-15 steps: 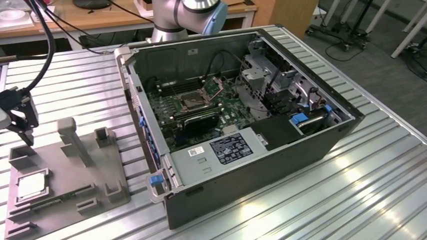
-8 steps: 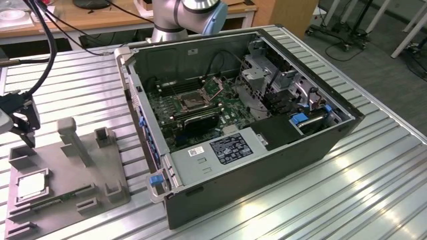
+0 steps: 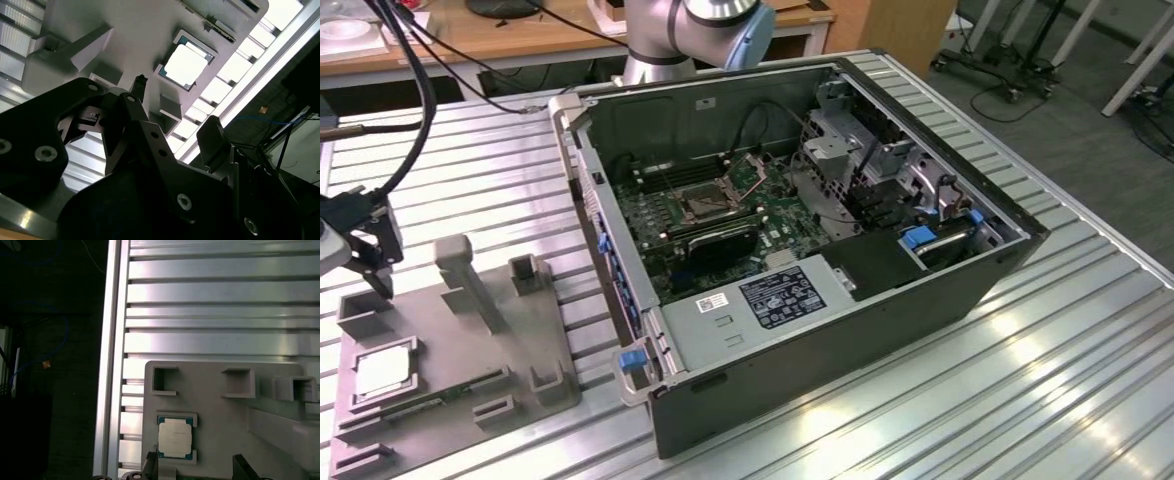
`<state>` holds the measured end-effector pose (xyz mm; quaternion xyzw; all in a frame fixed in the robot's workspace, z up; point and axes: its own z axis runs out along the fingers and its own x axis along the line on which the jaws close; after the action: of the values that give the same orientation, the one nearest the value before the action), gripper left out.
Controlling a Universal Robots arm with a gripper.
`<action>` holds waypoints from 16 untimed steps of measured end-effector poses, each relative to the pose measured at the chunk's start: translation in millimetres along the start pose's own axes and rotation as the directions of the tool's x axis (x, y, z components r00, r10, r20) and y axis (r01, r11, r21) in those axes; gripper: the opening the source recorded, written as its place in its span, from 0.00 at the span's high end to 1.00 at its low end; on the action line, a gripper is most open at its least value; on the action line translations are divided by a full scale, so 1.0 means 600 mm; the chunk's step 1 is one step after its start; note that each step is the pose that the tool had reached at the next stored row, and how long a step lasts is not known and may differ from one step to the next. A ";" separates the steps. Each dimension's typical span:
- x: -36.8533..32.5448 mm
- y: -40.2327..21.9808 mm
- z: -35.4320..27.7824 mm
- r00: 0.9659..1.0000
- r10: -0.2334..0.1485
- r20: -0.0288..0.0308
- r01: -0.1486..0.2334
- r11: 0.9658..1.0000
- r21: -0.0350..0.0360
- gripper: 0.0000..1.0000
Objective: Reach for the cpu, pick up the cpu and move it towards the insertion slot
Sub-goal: 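Reach for the cpu, then pick up the cpu and move it towards the insertion slot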
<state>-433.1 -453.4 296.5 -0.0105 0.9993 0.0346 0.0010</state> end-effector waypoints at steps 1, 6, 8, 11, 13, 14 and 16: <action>0.000 0.000 0.002 1.000 0.000 0.000 0.000 1.000 0.000 0.32; 0.000 0.000 0.003 1.000 0.000 0.000 0.000 1.000 0.000 0.32; 0.000 0.000 0.003 1.000 0.000 0.000 0.000 1.000 0.000 0.32; 0.000 0.000 0.003 1.000 0.000 0.000 0.000 1.000 0.000 0.32; 0.000 0.000 0.003 1.000 0.000 0.000 0.000 1.000 0.000 0.32; 0.000 0.000 0.005 1.000 0.000 0.001 0.000 1.000 -0.003 0.32; 0.000 -0.001 0.006 1.000 0.000 0.000 0.000 1.000 -0.011 0.32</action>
<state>-433.2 -453.6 292.8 -0.0105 0.9991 0.0400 0.0011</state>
